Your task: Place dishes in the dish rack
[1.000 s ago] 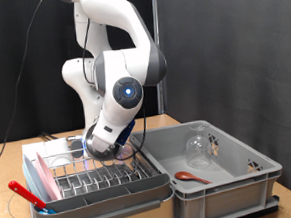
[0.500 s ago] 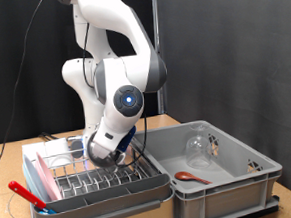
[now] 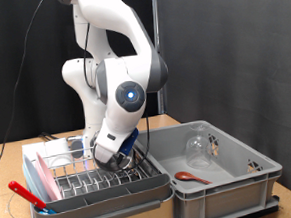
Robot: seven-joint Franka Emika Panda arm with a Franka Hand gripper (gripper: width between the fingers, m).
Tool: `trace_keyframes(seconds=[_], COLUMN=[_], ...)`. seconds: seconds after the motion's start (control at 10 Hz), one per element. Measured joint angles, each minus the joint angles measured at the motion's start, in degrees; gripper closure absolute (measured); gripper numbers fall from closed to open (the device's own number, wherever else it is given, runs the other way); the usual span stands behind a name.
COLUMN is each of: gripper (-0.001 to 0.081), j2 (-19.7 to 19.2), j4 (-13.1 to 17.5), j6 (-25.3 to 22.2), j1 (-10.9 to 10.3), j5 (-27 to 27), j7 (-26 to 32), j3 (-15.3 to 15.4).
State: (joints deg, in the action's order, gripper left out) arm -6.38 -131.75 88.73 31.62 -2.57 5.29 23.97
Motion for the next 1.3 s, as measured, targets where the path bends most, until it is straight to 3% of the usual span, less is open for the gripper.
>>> trace_keyframes(seconds=[0.1, 0.2, 0.3, 0.4, 0.6, 0.7, 0.9, 1.0, 1.1, 1.3], gripper=[0.0216, 0.0084, 0.0084, 0.0013, -0.0001, -0.0003, -0.0003, -0.0003, -0.0003, -0.0003], j2=[1.0, 2.5, 4.4, 6.5, 11.6, 15.1, 22.0, 21.6, 21.5, 25.3], j4=[0.0, 0.0, 0.1, 0.2, -0.5, -2.2, -5.2, -5.2, -5.6, -9.8], j6=[1.5, 1.9, 1.9, 1.6, 4.8, 9.7, 11.9, 11.7, 12.8, 19.4], j1=[-0.1, -0.1, -0.2, -0.2, -0.3, -0.3, -0.3, -0.3, -0.4, -1.2], j5=[0.3, 1.1, 2.7, 4.4, 5.3, 5.8, 7.2, 7.2, 7.4, 9.1], j7=[1.0, 2.5, 4.5, 6.9, 8.7, 7.7, 5.5, 6.5, 9.6, 21.8], j3=[0.3, 0.8, 1.1, 1.2, 1.4, 1.4, 1.4, 1.4, 1.3, -0.3])
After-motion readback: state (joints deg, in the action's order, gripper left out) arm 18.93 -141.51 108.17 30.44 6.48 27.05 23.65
